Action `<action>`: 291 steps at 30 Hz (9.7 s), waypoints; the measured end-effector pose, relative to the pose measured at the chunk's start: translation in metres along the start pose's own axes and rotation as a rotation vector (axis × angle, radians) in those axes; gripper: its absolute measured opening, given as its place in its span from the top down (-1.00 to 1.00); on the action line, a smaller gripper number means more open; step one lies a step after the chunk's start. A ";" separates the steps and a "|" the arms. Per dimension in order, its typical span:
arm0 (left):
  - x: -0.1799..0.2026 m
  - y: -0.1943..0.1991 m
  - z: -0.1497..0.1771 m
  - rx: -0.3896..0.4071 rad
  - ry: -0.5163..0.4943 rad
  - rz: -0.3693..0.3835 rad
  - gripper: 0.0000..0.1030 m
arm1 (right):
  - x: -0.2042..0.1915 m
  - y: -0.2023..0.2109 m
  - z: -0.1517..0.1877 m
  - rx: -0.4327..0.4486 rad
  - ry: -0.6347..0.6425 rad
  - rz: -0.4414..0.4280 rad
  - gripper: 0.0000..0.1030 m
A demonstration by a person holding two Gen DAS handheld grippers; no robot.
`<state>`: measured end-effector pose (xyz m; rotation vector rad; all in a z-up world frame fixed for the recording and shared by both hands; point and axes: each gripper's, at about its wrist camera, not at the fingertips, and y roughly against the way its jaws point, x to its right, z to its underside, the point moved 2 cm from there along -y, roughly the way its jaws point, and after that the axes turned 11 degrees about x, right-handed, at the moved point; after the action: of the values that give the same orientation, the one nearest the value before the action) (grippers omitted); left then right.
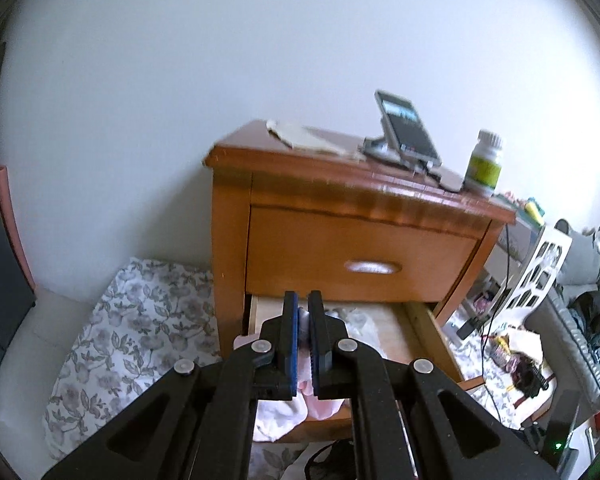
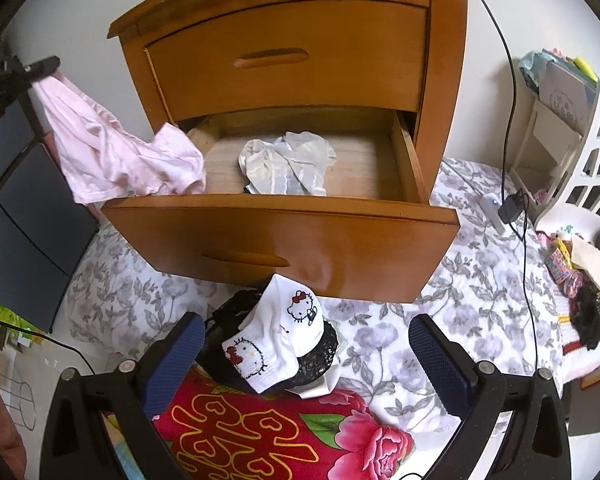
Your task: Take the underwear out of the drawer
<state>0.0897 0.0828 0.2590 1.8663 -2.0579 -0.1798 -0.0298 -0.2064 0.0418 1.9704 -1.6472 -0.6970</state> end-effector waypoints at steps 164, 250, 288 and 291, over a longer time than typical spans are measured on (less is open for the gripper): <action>0.039 -0.081 0.184 -0.405 -0.117 0.009 -0.71 | 0.029 -0.026 -0.082 0.099 0.049 0.049 -1.00; 0.013 -0.074 0.195 -0.446 -0.102 0.046 -0.71 | 0.019 -0.140 -0.149 -0.148 0.053 0.052 0.81; 0.032 -0.041 0.186 -0.415 -0.142 0.033 -0.71 | 0.047 -0.141 -0.123 -0.283 -0.058 0.040 0.23; 0.030 -0.043 0.188 -0.422 -0.139 0.029 -0.71 | 0.048 -0.161 -0.112 -0.362 -0.073 0.025 0.07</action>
<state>0.0640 0.0209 0.0758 1.6000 -1.9425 -0.6956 0.1705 -0.2230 0.0185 1.6815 -1.4616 -0.9900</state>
